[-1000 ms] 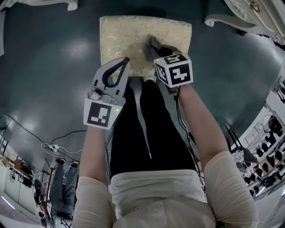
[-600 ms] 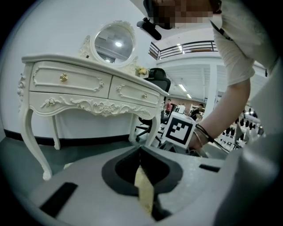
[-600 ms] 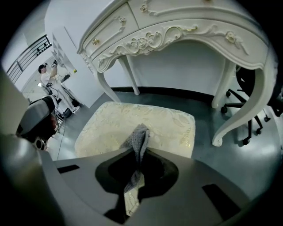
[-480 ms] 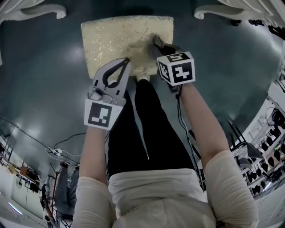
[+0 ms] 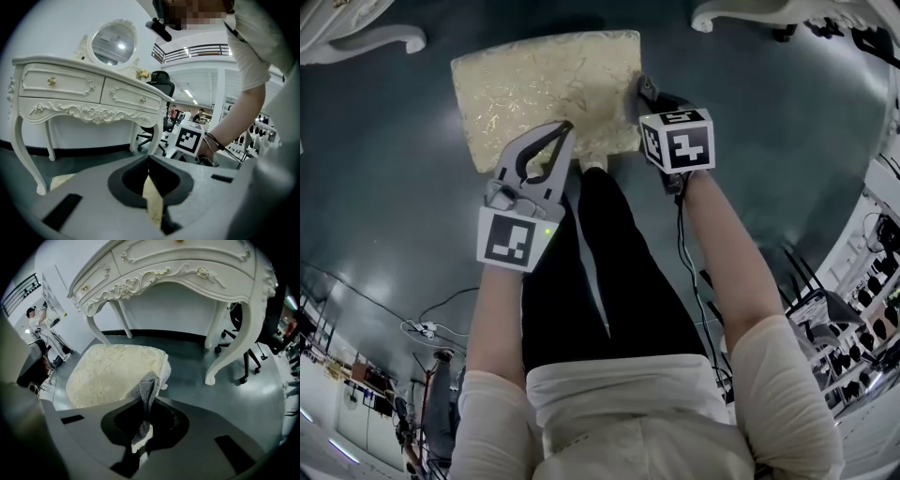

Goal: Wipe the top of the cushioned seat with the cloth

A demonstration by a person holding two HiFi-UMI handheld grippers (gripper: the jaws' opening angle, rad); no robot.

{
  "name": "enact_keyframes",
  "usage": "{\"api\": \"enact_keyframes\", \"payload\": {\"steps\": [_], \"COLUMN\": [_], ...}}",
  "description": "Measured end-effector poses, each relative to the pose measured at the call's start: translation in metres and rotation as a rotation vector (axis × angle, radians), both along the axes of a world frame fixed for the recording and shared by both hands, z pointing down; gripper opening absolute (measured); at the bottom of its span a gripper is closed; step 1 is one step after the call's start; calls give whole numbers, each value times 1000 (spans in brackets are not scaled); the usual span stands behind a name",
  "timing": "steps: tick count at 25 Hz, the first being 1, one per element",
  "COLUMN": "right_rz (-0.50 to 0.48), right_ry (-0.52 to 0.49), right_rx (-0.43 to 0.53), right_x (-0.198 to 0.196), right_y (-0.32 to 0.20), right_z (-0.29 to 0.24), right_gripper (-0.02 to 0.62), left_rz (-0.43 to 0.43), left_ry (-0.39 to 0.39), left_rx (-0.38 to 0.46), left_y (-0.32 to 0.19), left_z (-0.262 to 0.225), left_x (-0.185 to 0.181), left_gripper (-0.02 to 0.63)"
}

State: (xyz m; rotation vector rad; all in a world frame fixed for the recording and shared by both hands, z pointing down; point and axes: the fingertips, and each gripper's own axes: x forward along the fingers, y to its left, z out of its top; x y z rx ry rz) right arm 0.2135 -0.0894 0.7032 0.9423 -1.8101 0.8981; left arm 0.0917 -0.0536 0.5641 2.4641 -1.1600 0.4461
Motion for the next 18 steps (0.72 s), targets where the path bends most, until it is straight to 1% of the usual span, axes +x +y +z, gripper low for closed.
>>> {"api": "enact_keyframes", "payload": {"steps": [3,7,10,13,18], "right_rz": [9,32,31,20,17], "right_ry": [41,42,14,-20,-66], "right_rx": [-4,24,42,39,25], "right_x": [15,10,-14,-49,-105], "right_y": [2,5,13,29,52], "right_z": [-2,-25,-45,-57,-54], "right_gripper": [28,28,26,27,27], "left_rz": [12,14,12,7,-11], "left_ry": [3,7,12,13,-5], "left_rx": [-1,2,22,19,17], "left_y": [4,13,20,31,49], "left_z": [-2,-14,-27,-34,-34], "left_x": [1,-11,-28,-51,-96], "left_gripper": [2,2,2,2,2]}}
